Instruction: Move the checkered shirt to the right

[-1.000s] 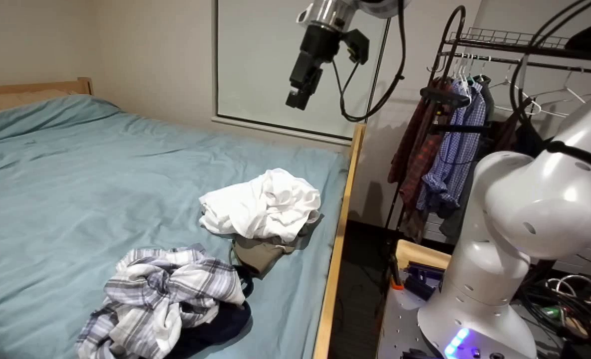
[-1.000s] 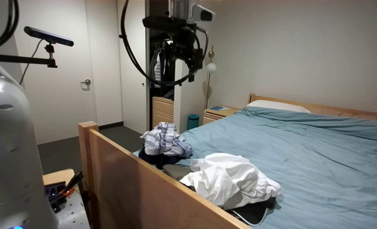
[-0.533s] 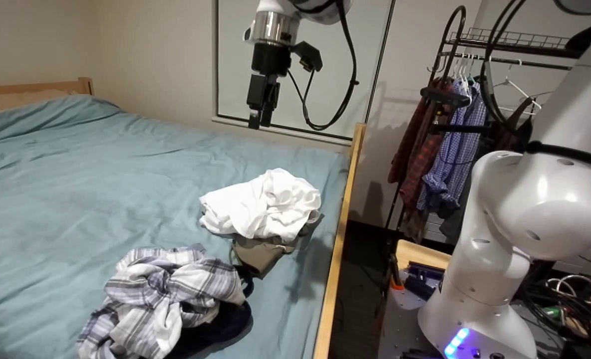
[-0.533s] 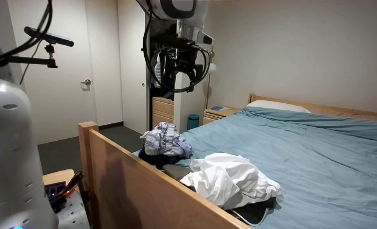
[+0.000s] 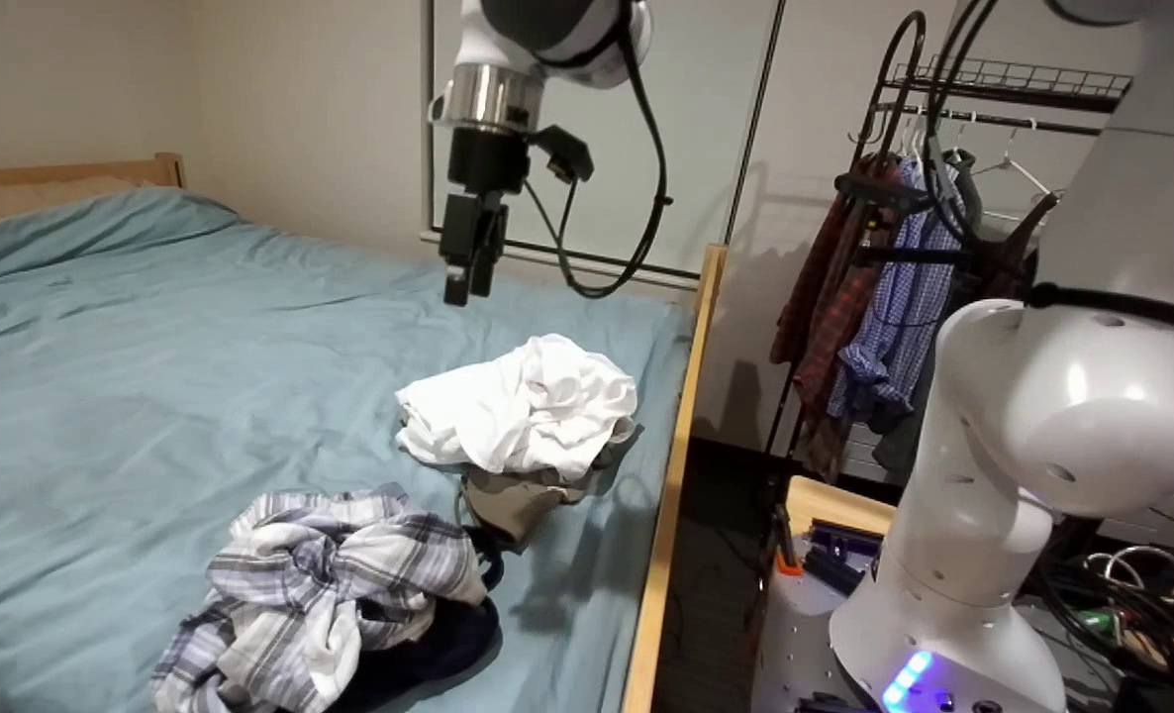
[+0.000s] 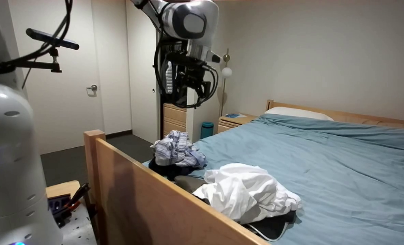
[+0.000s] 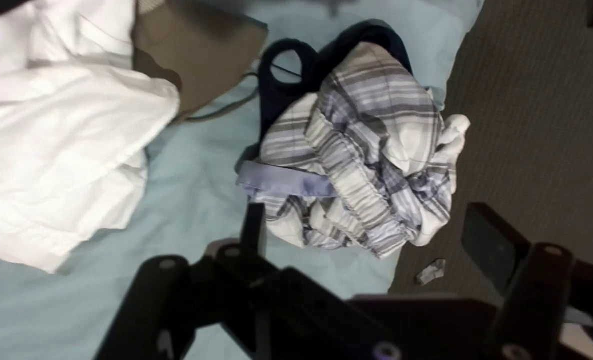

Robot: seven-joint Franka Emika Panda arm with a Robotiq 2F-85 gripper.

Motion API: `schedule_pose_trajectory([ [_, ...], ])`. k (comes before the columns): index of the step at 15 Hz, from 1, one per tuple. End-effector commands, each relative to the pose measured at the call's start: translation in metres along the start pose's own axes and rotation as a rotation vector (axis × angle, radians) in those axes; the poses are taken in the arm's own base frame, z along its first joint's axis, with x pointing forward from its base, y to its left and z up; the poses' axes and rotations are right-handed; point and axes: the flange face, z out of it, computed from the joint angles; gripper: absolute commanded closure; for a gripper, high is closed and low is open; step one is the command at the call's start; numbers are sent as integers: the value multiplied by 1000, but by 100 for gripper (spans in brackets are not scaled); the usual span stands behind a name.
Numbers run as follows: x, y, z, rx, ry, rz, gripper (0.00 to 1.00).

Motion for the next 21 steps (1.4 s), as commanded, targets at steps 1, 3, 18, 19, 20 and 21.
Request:
schedule_pose_trajectory([
  [1,45,-28,75,46,-35,-28,0],
  [3,56,-43,112,36,-95,-28,0],
  [18,106,-67,216,40,-240,-34,0],
  [19,107,-67,215,39,-239,-35,0],
  [20,112,-66,222,27,-232,17,0],
  [21,114,-64,229,29,-245,39,0],
])
